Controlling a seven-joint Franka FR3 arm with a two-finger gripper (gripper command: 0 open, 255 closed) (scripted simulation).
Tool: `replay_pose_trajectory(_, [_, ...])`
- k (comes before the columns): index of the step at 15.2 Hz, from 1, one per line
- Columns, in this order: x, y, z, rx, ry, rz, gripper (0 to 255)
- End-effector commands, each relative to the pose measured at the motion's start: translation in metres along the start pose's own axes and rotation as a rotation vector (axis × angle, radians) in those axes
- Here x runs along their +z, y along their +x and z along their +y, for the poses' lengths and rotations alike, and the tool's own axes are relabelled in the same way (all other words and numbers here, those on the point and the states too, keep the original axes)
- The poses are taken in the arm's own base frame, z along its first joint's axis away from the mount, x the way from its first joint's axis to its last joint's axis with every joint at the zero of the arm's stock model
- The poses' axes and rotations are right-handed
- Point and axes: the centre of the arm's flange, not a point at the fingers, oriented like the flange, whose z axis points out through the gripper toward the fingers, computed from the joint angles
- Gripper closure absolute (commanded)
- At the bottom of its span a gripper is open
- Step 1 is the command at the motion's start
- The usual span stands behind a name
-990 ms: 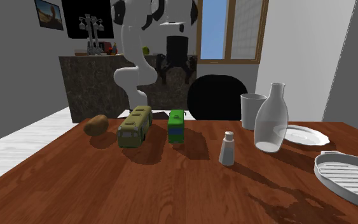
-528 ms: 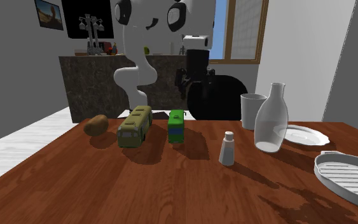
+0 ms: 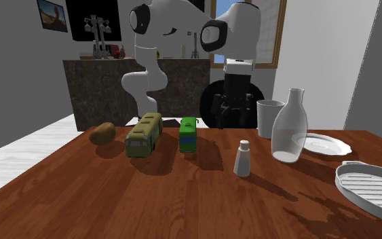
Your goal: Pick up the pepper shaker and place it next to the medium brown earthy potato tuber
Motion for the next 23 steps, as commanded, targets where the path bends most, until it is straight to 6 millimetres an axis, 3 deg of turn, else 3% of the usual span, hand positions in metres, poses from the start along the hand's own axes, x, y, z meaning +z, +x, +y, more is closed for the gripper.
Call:
replay_pose_trajectory(1, [0.012,0.021,-0.013,-0.012,-0.004,0.0,0])
replay_pose_trajectory(4, [0.029,0.046,-0.028,-0.027,-0.009,0.0,0])
replay_pose_trajectory(11, [0.066,0.046,-0.028,-0.027,-0.009,0.0,0])
replay_pose_trajectory(19, [0.069,0.046,-0.028,-0.027,-0.009,0.0,0])
replay_pose_trajectory(20, [0.069,0.046,-0.028,-0.027,-0.009,0.0,255])
replay_pose_trajectory(23, [0.069,0.046,-0.028,-0.027,-0.009,0.0,255])
